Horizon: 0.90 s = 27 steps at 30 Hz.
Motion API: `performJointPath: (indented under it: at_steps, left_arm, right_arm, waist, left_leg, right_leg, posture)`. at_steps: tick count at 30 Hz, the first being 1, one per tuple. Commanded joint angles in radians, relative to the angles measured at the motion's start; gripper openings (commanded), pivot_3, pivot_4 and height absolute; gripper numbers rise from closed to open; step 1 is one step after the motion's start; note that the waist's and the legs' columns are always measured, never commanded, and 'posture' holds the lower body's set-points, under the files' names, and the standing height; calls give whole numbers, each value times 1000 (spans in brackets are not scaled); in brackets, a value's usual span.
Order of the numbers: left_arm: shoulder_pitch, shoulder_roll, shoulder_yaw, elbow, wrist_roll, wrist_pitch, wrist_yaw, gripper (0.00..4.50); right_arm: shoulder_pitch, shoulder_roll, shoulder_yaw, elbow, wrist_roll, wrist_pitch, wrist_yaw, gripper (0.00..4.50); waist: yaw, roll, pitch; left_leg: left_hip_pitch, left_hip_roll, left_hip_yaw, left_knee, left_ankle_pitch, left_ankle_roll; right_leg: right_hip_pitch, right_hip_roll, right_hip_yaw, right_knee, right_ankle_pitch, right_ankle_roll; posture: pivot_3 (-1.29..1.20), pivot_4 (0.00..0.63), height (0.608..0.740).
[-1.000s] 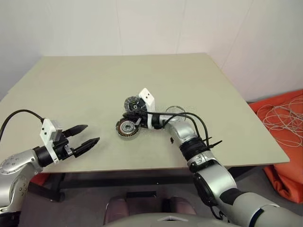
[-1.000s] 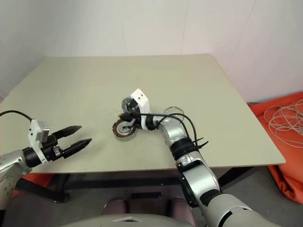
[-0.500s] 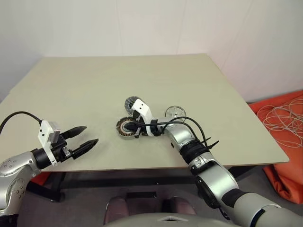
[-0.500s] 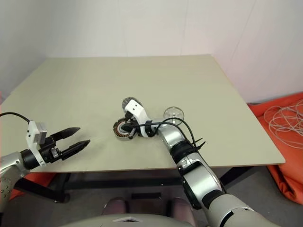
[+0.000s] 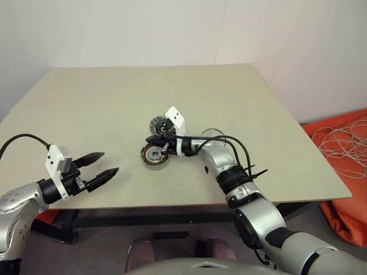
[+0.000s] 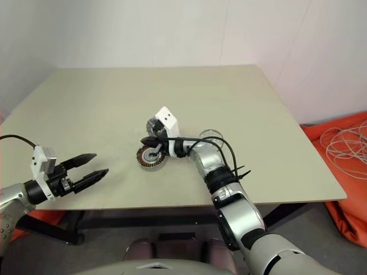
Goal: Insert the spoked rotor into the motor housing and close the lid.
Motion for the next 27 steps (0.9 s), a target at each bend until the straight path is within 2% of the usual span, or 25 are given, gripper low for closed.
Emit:
performJointPath:
  at_steps: [1, 6, 13, 18, 27]
  left_arm:
    - [-16, 13, 21, -24, -15, -7, 1, 4500]
    - [-17, 13, 21, -25, -16, -7, 3, 4500]
    - [-20, 12, 19, -25, -15, -7, 7, 4500]
    - [-22, 13, 18, -24, -15, -7, 7, 4500]
    - [-20, 14, 21, -21, -16, -4, 6, 4500]
  right_arm:
    - [14, -28, 75, 31, -80, -10, 5, 52]
    - [8, -43, 98, 61, -115, -29, -12, 52]
    - [-20, -16, 39, 37, -65, -26, -23, 52]
    - [-35, 32, -57, -32, 42, -25, -19, 52]
    - [-26, 32, -36, -43, 24, -37, -15, 52]
  waist:
    - [0, 0, 0]
    - [0, 1, 0]
    - [0, 0, 0]
    - [0, 0, 0]
    - [0, 0, 0]
  left_leg:
    - [0, 0, 0, 0, 0, 0]
    - [3, 0, 0, 0, 0, 0]
    - [4, 0, 0, 1, 0, 0]
    - [3, 0, 0, 0, 0, 0]
    - [1, 0, 0, 0, 0, 0]
  right_leg:
    - [0, 0, 0, 0, 0, 0]
    - [3, 0, 0, 1, -3, 6]
    - [4, 0, 0, 1, -3, 6]
    - [2, 0, 0, 1, -2, 4]
    - [0, 0, 0, 1, 0, 0]
  posture:
    - [0, 0, 740]
    - [0, 0, 740]
    - [0, 0, 740]
    - [0, 0, 740]
    - [0, 0, 740]
